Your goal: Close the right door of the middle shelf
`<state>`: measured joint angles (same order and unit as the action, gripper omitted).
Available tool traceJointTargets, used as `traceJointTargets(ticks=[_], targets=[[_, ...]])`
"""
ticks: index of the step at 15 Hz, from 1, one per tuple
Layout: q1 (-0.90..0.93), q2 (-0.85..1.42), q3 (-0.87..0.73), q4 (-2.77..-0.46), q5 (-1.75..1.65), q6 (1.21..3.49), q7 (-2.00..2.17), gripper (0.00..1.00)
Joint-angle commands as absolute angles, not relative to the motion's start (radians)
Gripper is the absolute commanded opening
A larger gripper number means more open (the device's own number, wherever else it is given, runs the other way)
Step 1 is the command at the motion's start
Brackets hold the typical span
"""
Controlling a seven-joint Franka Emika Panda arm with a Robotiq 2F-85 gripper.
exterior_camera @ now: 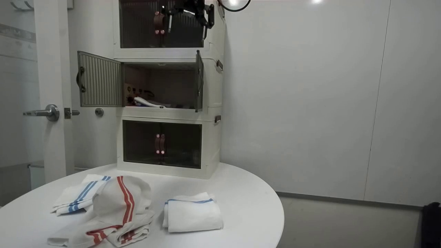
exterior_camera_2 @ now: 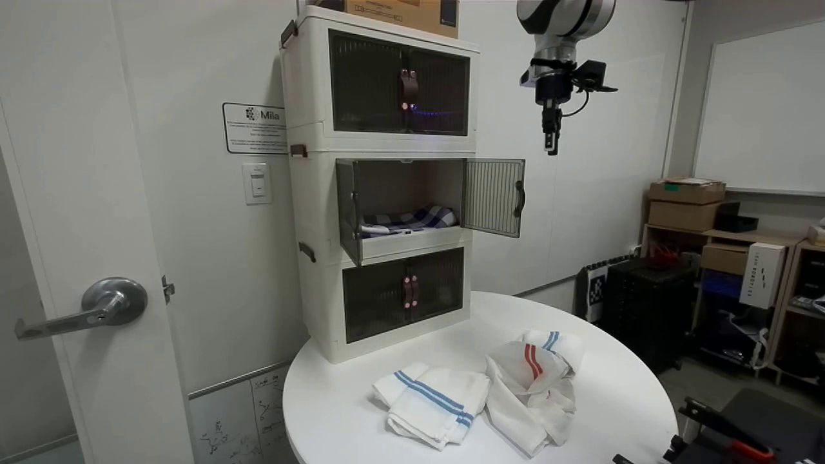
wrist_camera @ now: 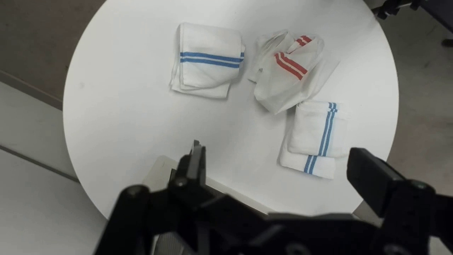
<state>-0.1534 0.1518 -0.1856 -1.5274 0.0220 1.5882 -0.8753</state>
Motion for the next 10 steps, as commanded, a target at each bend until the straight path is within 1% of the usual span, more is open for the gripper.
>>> traceJointTargets(ticks=[1,10], targets=[[-0.167,0.245,-0.145,-1.397,0.014,1.556,-0.900,1.00],[-0.184,0.379,-0.116,-1.268,-0.045,1.603,-0.869,1.00]])
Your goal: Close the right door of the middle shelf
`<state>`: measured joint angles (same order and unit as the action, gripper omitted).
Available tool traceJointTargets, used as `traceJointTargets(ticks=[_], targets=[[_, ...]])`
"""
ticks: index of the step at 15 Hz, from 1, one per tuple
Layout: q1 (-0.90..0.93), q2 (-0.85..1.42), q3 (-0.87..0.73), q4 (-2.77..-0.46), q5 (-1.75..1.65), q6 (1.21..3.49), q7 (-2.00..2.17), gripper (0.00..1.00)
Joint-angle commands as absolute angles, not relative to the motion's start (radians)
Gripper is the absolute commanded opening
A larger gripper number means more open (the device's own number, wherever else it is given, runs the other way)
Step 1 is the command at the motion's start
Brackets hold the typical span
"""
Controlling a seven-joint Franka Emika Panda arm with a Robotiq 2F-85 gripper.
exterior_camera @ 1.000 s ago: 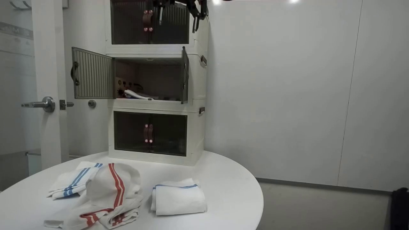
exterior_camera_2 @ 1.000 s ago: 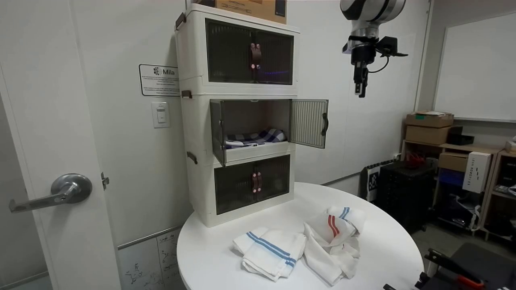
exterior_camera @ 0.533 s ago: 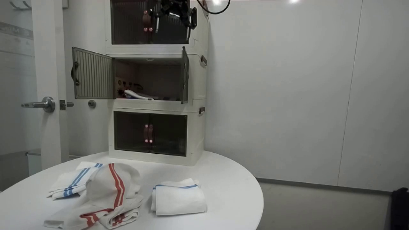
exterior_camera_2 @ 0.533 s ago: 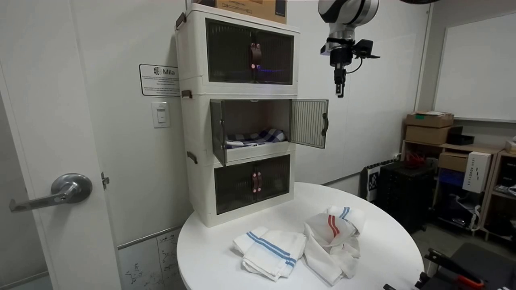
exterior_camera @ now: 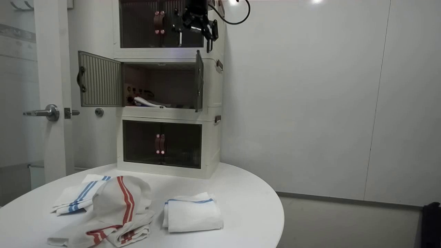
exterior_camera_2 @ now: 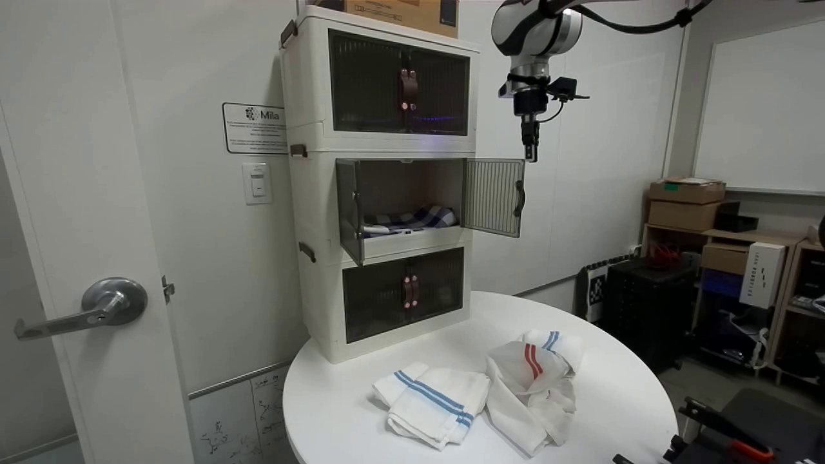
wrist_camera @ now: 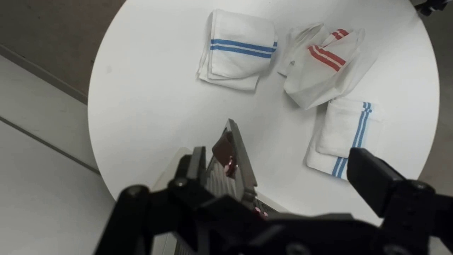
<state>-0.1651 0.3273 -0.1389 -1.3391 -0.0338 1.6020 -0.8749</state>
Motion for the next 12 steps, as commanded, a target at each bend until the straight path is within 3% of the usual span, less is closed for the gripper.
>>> traceJointTargets(ticks=[1,12], targets=[[-0.186,0.388,-0.111,-1.257,-0.040,1.601,-0.865,1.00],[-0.182,0.364,-0.047,-1.267,-0.014,1.533,-0.916,1.00]])
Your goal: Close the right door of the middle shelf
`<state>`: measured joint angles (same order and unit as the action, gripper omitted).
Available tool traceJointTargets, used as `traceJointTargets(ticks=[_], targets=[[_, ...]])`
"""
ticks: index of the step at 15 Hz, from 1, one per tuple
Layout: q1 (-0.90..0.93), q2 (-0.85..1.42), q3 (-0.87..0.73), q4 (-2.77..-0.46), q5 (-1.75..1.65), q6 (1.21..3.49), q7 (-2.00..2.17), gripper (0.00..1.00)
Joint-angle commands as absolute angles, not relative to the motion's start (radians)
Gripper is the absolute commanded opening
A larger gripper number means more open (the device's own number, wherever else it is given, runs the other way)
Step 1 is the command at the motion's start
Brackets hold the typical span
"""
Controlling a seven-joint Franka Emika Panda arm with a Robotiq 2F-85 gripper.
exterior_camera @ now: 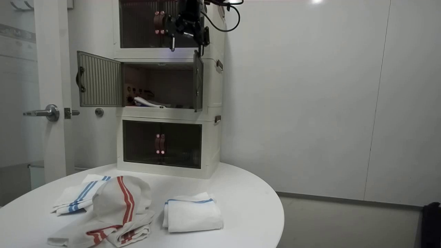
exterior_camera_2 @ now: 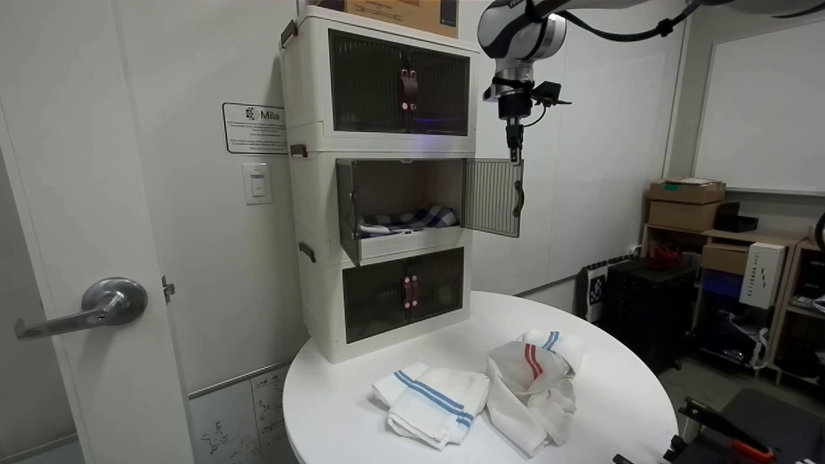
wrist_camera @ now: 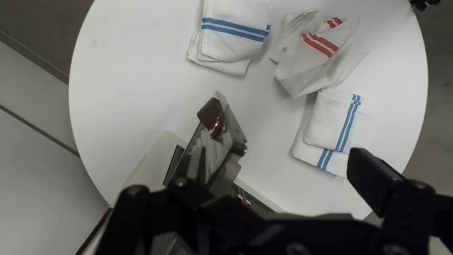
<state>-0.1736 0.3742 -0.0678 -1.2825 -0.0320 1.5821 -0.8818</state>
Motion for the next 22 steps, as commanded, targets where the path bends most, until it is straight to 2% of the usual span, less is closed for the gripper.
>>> traceJointTargets(ticks=[1,6,22], targets=[[-0.183,0.361,-0.039,-1.268,-0.002,1.517,-0.926,1.00],[-0.176,0.355,-0.015,-1.272,0.031,1.473,-0.950,1.00],[-0.149,0.431,0.040,-1.240,0.058,1.537,-1.162,1.00]])
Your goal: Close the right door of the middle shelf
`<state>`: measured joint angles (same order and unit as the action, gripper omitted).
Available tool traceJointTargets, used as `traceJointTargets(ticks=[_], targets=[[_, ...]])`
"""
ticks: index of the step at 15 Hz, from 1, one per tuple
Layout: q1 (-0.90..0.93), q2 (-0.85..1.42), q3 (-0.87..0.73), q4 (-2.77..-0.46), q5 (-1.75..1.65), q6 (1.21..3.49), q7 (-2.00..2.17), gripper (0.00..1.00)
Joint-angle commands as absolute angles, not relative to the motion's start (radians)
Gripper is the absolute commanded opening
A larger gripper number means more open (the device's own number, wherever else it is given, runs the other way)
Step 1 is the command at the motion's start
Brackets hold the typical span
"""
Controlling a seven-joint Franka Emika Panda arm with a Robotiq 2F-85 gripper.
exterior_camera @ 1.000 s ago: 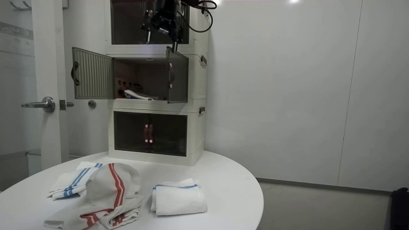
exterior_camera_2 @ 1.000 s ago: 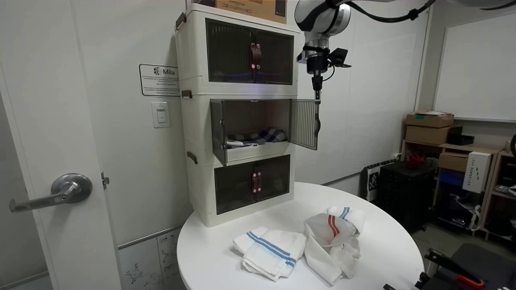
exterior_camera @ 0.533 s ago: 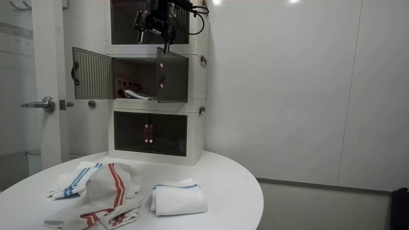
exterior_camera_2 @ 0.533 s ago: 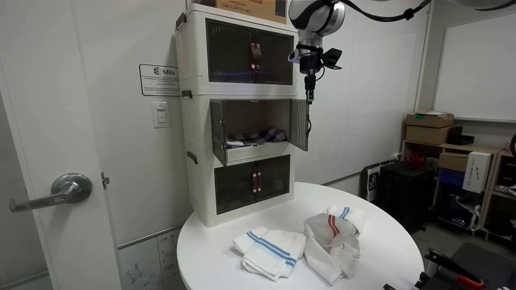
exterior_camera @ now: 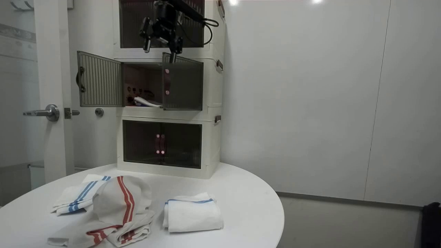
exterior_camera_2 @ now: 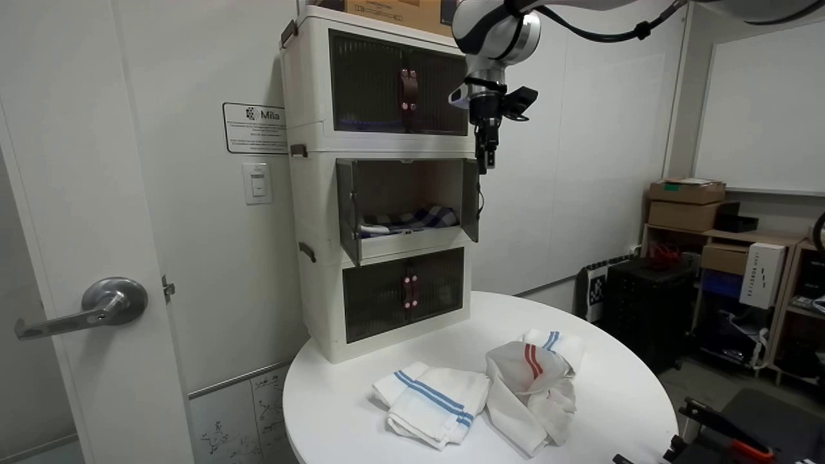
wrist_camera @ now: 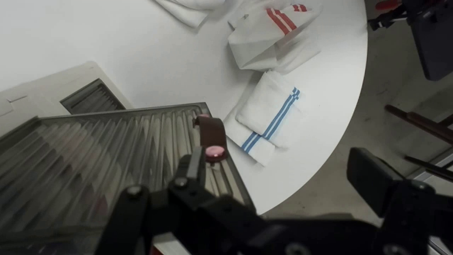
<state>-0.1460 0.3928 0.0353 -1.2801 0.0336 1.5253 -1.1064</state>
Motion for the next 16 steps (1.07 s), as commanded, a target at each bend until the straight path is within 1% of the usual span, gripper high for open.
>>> traceJointTargets(ticks=[1,6,13,16], targets=[[-0.147,0.444,0.040,-1.225,0.054,1.545,-1.170,1.00],[-0.129,0.478,0.028,-1.199,0.040,1.646,-1.072,1.00],[-0.112,0.494,0.015,-1.197,0.040,1.739,-0.714,1.00],[-0.112,0.503,0.019,-1.201,0.032,1.778,-0.632,1.00]])
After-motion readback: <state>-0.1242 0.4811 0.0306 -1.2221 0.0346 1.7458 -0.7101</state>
